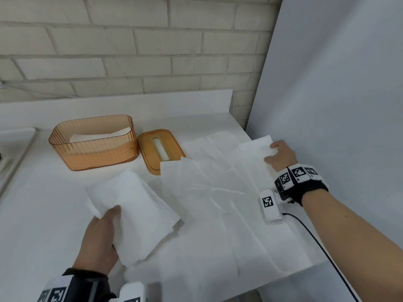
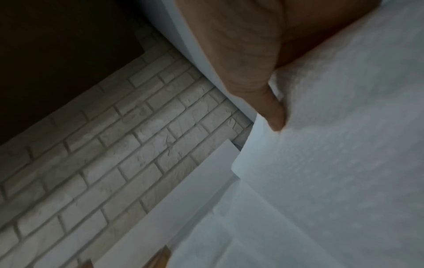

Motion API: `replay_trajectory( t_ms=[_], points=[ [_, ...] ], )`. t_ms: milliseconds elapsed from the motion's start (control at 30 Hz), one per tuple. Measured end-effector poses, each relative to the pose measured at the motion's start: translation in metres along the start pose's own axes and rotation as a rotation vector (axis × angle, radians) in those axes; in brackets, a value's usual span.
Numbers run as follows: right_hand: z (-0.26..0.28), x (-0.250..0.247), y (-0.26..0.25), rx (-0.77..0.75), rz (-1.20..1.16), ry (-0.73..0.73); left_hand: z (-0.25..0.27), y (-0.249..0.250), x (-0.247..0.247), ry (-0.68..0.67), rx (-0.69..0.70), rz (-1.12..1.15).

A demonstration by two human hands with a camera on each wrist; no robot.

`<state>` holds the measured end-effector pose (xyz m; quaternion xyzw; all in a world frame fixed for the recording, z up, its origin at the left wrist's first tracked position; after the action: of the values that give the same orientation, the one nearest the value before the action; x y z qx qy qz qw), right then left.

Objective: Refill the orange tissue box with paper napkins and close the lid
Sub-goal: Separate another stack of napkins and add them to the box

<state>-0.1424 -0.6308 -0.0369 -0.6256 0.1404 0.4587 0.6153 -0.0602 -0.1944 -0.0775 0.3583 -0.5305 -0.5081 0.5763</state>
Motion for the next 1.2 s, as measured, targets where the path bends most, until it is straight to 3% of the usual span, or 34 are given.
replay_trajectory(
  t_ms=[100, 333, 500, 700, 800, 900, 1133, 1200],
  points=[
    [-0.002, -0.018, -0.008, 0.011, -0.238, -0.033, 0.000, 0.001, 0.008, -0.015, 0.007, 0.003],
    [0.005, -0.010, -0.034, 0.084, -0.681, -0.427, 0.003, 0.003, 0.031, -0.089, 0.006, -0.008],
    [0.062, -0.010, -0.087, -0.080, -0.891, -0.787, -0.008, -0.009, 0.072, -0.210, -0.076, 0.024],
    [0.134, -0.013, -0.116, -0.189, -1.057, -0.996, 0.003, -0.022, 0.137, -0.380, -0.208, 0.152],
    [0.145, 0.005, -0.101, -0.162, -1.020, -0.995, 0.010, -0.008, 0.151, -0.407, -0.152, 0.269],
    [0.140, 0.026, -0.078, -0.116, -0.916, -0.887, 0.015, 0.005, 0.160, -0.506, -0.079, 0.378],
    [0.136, 0.034, -0.050, -0.120, -0.707, -0.571, 0.011, -0.002, 0.150, -0.323, -0.038, 0.375],
    [0.138, 0.035, -0.048, -0.128, -0.688, -0.530, 0.015, 0.000, 0.152, -0.338, -0.018, 0.361]
  ],
)
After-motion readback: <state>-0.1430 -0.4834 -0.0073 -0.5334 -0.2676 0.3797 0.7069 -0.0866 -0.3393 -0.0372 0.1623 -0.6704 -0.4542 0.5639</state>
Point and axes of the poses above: each hand's wrist, its own z-axis away from the middle knuckle, its own x-axis out of the palm, y = z × x, the point moved 6 cm from there along -z, towards the middle knuckle, and after that the axes turned 12 degrees about x, right-handed, at the moved point
